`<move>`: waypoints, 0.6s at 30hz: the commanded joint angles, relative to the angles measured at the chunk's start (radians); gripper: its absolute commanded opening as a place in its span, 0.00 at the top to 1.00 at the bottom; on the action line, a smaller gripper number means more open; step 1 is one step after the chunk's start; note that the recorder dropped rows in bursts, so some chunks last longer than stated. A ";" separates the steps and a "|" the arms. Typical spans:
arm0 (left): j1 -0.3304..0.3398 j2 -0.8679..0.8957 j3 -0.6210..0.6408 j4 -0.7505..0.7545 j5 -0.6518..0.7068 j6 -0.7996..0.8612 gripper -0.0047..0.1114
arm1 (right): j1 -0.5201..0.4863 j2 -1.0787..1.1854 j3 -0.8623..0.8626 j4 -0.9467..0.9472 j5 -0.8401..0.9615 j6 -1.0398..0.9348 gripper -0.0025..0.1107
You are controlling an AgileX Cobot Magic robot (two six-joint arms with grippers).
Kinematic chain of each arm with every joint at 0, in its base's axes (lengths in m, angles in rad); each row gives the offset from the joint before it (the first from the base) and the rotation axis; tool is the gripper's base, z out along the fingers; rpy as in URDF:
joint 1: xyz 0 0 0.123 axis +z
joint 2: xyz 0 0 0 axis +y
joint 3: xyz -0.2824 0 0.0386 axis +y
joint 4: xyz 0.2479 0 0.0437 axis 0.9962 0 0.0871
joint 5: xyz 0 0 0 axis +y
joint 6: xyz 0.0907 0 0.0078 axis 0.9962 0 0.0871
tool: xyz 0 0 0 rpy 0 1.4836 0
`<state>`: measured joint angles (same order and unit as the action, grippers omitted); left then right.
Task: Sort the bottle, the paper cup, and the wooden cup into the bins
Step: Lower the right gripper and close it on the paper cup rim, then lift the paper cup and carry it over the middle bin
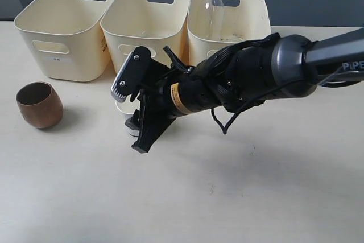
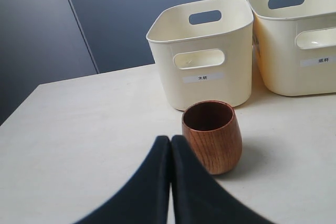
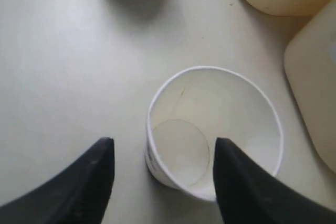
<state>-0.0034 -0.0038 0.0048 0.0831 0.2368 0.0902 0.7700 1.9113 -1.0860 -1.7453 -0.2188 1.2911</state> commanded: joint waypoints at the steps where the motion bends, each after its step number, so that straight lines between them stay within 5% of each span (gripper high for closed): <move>1: -0.001 0.004 -0.005 -0.002 -0.005 -0.002 0.96 | -0.002 -0.001 0.004 0.001 0.007 -0.008 0.50; 18: -0.001 0.004 -0.005 -0.002 -0.005 -0.002 0.96 | -0.002 0.064 -0.051 0.001 0.002 -0.025 0.50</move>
<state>-0.0034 -0.0038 0.0048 0.0831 0.2368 0.0902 0.7700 1.9436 -1.1144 -1.7453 -0.2170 1.2724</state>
